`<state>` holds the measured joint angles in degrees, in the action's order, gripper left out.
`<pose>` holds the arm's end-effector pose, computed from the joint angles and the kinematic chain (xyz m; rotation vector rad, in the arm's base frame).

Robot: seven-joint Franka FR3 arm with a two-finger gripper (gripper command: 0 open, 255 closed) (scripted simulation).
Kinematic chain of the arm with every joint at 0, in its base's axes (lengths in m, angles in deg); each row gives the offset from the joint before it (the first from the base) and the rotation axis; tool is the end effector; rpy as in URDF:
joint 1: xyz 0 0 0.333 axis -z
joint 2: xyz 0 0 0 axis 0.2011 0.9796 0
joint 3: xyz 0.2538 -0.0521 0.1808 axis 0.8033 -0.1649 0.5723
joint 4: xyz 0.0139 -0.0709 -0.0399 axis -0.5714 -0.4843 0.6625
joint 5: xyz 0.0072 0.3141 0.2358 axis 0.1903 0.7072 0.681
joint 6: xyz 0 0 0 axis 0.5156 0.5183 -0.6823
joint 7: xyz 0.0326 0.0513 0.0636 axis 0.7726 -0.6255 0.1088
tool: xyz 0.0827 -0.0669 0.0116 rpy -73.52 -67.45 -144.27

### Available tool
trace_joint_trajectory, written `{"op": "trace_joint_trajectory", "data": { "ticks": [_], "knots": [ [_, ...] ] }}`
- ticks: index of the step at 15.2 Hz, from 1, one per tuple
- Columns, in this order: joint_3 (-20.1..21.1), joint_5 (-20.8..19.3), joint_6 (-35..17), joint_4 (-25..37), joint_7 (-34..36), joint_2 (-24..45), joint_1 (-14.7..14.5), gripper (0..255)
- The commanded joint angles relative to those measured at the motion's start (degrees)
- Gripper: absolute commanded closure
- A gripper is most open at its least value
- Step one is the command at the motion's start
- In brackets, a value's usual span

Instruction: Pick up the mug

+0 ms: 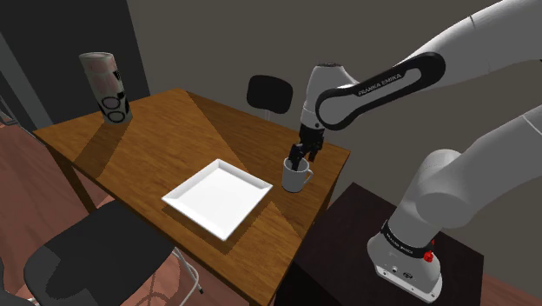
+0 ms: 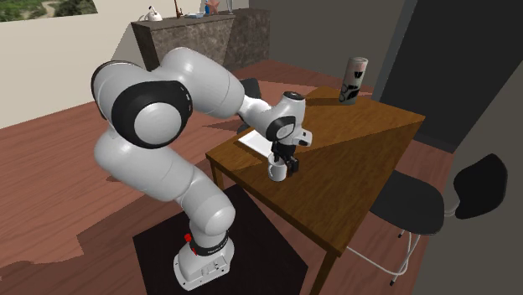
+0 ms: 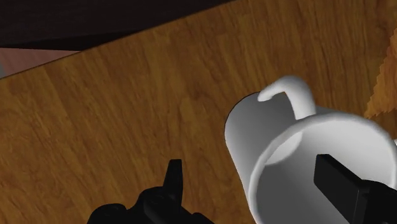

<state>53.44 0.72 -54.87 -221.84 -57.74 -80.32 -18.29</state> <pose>0.3673 0.0421 0.3529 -3.0760 0.1109 0.0046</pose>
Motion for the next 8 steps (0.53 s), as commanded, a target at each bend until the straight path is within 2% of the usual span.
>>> {"op": "trace_joint_trajectory", "data": {
  "ticks": [1,2,3,8],
  "knots": [
    [0.0,0.1,-1.9,-0.8,-0.1,1.1,-0.1,0],
    [0.0,0.1,-1.9,-0.8,-0.1,1.1,-0.1,0],
    [0.0,0.2,-2.0,-0.6,-0.1,1.3,-0.1,255],
    [0.0,0.1,-1.8,-0.6,-0.1,1.2,-0.1,255]
  ]
}}
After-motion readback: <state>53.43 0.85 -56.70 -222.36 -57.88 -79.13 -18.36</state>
